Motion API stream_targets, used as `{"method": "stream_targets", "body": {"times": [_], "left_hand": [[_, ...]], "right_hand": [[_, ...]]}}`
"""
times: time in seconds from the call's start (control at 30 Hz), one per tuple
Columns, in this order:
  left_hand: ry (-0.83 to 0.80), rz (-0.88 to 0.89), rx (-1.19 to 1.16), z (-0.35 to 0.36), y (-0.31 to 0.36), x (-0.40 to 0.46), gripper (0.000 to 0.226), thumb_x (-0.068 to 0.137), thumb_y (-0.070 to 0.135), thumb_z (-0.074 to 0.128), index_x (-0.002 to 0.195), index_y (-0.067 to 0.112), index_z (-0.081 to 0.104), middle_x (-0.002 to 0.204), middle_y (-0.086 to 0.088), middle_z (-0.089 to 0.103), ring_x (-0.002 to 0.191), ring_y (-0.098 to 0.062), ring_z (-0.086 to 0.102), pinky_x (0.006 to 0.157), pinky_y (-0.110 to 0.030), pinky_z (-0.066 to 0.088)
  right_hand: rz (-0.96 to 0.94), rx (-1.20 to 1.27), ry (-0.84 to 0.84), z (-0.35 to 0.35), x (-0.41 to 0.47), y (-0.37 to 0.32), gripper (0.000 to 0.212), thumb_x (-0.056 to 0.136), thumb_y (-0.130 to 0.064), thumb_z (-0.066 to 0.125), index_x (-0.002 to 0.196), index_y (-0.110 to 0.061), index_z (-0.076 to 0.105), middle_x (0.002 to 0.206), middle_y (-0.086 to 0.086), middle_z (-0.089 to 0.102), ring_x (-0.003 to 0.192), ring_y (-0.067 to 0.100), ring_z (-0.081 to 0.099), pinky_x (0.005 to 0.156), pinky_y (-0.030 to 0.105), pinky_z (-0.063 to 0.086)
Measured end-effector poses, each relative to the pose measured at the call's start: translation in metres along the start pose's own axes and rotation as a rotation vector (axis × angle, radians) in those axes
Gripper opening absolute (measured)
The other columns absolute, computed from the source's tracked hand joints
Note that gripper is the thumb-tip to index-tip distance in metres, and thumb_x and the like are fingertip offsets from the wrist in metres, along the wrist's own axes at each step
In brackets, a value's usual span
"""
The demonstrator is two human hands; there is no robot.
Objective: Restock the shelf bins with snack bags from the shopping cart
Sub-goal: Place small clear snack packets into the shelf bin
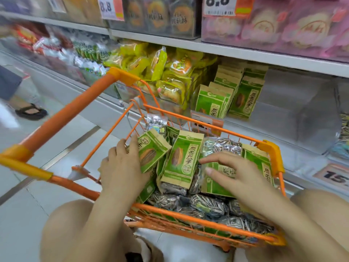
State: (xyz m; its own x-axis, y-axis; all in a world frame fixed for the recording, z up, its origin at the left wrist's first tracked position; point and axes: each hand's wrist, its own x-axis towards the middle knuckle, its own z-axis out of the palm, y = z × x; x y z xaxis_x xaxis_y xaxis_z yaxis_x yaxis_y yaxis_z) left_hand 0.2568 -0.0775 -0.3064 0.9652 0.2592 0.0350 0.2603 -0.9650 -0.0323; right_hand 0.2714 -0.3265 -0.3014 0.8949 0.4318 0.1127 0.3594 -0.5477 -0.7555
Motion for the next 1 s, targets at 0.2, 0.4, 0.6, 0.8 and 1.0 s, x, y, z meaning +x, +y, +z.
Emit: {"method": "stream_targets", "body": {"times": [0.2,0.4,0.6,0.8,1.0], "left_hand": [[0.143,0.062,-0.205,-0.006,0.001,0.002,0.094,0.067,0.048,0.073,0.146,0.017,0.03,0.125,-0.011,0.056,0.112,-0.034,0.051,0.088,-0.044,0.042],[0.074,0.785,-0.425,-0.026,0.033,-0.014,0.111,0.065,0.021,0.081,0.147,0.039,0.009,0.137,0.013,0.036,0.134,-0.01,0.027,0.116,-0.026,0.003],[0.256,0.839,-0.536,-0.03,0.057,-0.007,0.091,0.074,-0.004,0.063,0.149,0.025,0.019,0.149,0.006,0.03,0.142,-0.011,0.02,0.117,-0.025,0.015],[-0.11,0.328,-0.337,-0.007,0.066,0.026,0.068,0.09,0.049,0.051,0.144,0.014,0.027,0.122,-0.006,0.055,0.11,-0.023,0.053,0.087,-0.032,0.044],[-0.36,0.28,0.012,0.012,0.094,0.032,0.095,0.085,0.068,0.043,0.151,0.014,0.002,0.142,-0.02,0.039,0.127,-0.034,0.042,0.098,-0.041,0.041]], "right_hand": [[0.062,0.099,0.084,0.001,0.005,-0.004,0.026,0.084,-0.052,0.06,0.11,-0.054,0.057,0.12,-0.032,0.056,0.115,-0.012,0.049,0.103,0.03,0.043],[0.078,0.138,0.048,-0.027,0.006,-0.001,0.074,0.063,-0.075,0.061,0.131,-0.056,0.041,0.133,-0.037,0.047,0.125,-0.015,0.041,0.103,0.018,0.034],[0.234,0.491,-0.131,-0.055,0.005,0.003,0.022,0.071,-0.023,0.073,0.089,-0.011,0.073,0.079,0.009,0.075,0.062,0.014,0.069,0.055,0.02,0.052],[0.391,0.979,0.243,-0.038,0.004,0.029,0.024,0.072,-0.011,0.064,0.095,-0.007,0.067,0.078,0.008,0.073,0.06,0.016,0.068,0.047,0.024,0.054],[0.387,0.89,0.372,-0.013,0.003,0.033,0.035,0.083,0.004,0.062,0.11,-0.018,0.061,0.093,0.003,0.075,0.083,0.022,0.071,0.064,0.039,0.059]]}}
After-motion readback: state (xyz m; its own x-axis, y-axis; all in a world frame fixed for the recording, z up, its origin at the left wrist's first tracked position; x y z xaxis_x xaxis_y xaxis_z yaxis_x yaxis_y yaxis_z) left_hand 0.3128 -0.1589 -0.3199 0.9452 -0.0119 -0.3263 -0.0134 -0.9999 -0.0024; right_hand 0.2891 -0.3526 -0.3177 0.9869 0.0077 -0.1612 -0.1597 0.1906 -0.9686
